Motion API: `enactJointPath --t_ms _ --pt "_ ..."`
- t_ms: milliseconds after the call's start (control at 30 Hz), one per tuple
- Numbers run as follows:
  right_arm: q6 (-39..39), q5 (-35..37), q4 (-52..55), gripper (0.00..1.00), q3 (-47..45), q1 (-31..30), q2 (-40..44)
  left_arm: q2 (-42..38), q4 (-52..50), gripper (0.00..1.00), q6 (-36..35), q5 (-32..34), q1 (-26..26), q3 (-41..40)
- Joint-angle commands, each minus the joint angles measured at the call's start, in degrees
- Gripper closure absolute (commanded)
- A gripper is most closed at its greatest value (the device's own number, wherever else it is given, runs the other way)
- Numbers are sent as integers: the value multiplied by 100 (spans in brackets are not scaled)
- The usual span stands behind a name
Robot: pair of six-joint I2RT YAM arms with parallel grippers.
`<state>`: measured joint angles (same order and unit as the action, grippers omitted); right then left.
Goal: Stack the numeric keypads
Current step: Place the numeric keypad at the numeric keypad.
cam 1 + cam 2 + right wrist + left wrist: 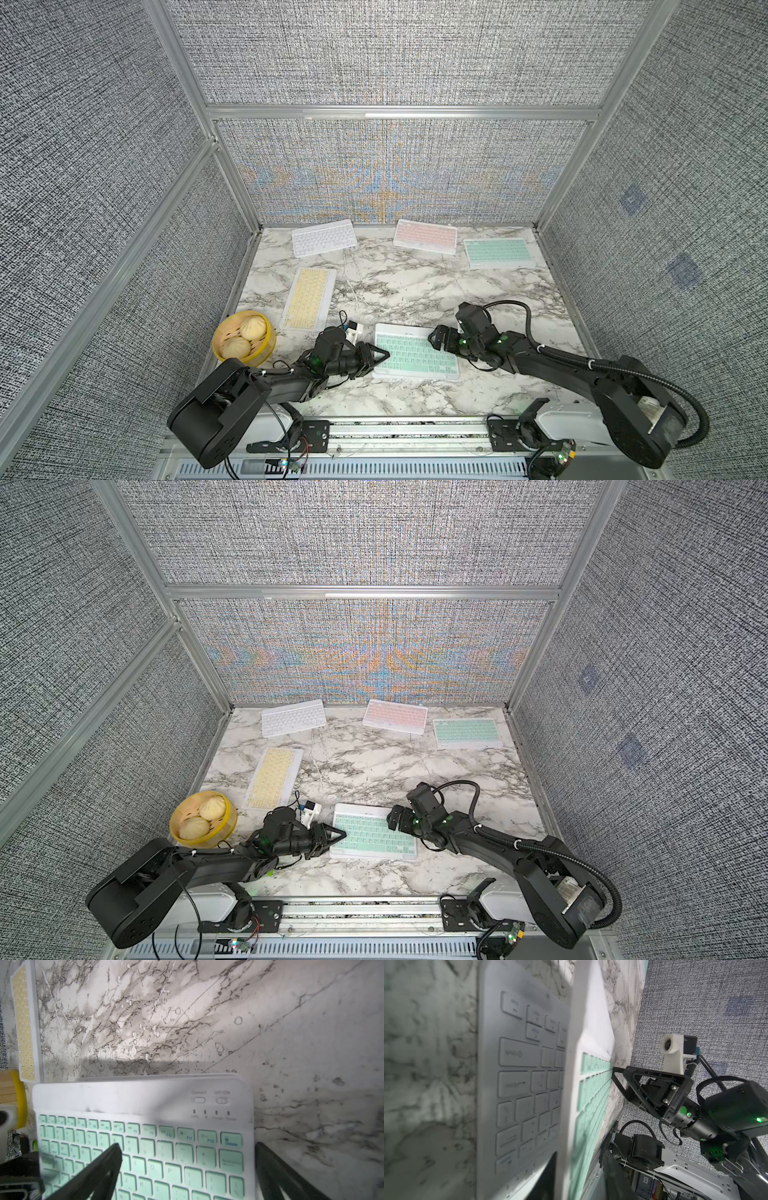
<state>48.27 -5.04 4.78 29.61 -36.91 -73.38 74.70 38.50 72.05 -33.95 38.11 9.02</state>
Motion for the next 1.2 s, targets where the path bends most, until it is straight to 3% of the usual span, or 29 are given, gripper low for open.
enactJointPath --t_ms 0,133,200,500,800,1000,1167 --pt "12 85 239 1 53 -36 0 1 -58 45 -57 89 12 101" --pt "11 199 389 1 91 -87 -2 -61 -437 29 -197 202 18 239" --pt "22 261 442 1 93 -118 0 -95 -625 25 -239 272 19 289" --pt "-1 416 463 1 157 -151 -99 -234 -1257 20 -161 802 109 331" --pt "-1 406 479 1 281 -188 -244 -993 -2539 17 -399 1229 139 525" --pt "-66 545 696 1 466 -252 -303 -1519 -3786 12 -803 1686 139 902" --pt "-176 562 902 1 625 -291 -421 -1551 -5047 5 -1632 2602 138 1764"
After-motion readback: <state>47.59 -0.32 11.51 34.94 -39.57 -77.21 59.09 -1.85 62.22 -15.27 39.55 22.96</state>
